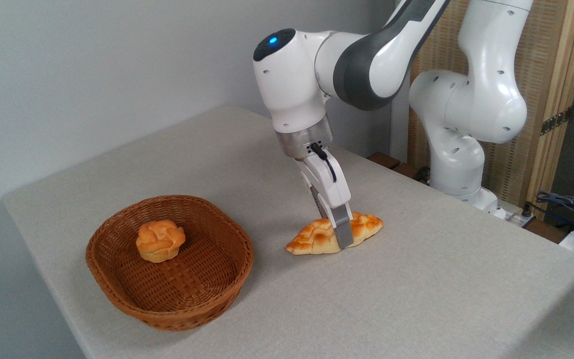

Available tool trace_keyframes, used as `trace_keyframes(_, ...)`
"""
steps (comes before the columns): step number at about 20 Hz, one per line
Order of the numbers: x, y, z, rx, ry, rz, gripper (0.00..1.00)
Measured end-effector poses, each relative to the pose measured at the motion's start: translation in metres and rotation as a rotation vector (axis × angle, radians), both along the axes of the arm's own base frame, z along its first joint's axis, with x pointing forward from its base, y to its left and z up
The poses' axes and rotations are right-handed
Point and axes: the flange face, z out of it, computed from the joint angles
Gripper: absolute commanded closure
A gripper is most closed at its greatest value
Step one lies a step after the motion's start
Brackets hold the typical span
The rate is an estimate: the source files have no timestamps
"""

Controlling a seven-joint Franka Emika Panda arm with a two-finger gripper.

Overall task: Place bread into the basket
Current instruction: 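Close the gripper on the braided roll and lift it, then carry the braided roll over the wicker basket and lower it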

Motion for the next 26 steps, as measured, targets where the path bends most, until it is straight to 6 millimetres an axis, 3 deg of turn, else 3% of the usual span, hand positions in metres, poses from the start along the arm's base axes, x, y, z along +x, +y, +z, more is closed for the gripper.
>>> trace_keyframes(8,0.004,0.000,0.007,0.000,-0.008,0.001,0.67)
trace_keyframes(11,0.017,0.000,0.048,0.006,-0.008,0.011,0.63)
trace_keyframes(15,0.045,-0.008,0.132,-0.012,-0.095,0.012,0.62)
trace_keyframes(18,0.075,-0.027,0.160,-0.080,-0.166,0.057,0.58)
trace_keyframes(21,0.115,-0.045,0.149,-0.147,-0.281,0.198,0.49)
trace_keyframes(22,0.128,-0.053,0.141,-0.164,-0.322,0.242,0.37)
trace_keyframes(23,0.138,-0.060,0.132,-0.175,-0.348,0.275,0.13)
trace_keyframes(24,0.146,-0.067,0.121,-0.182,-0.365,0.296,0.01)
trace_keyframes(26,0.160,-0.073,0.102,-0.189,-0.383,0.310,0.00)
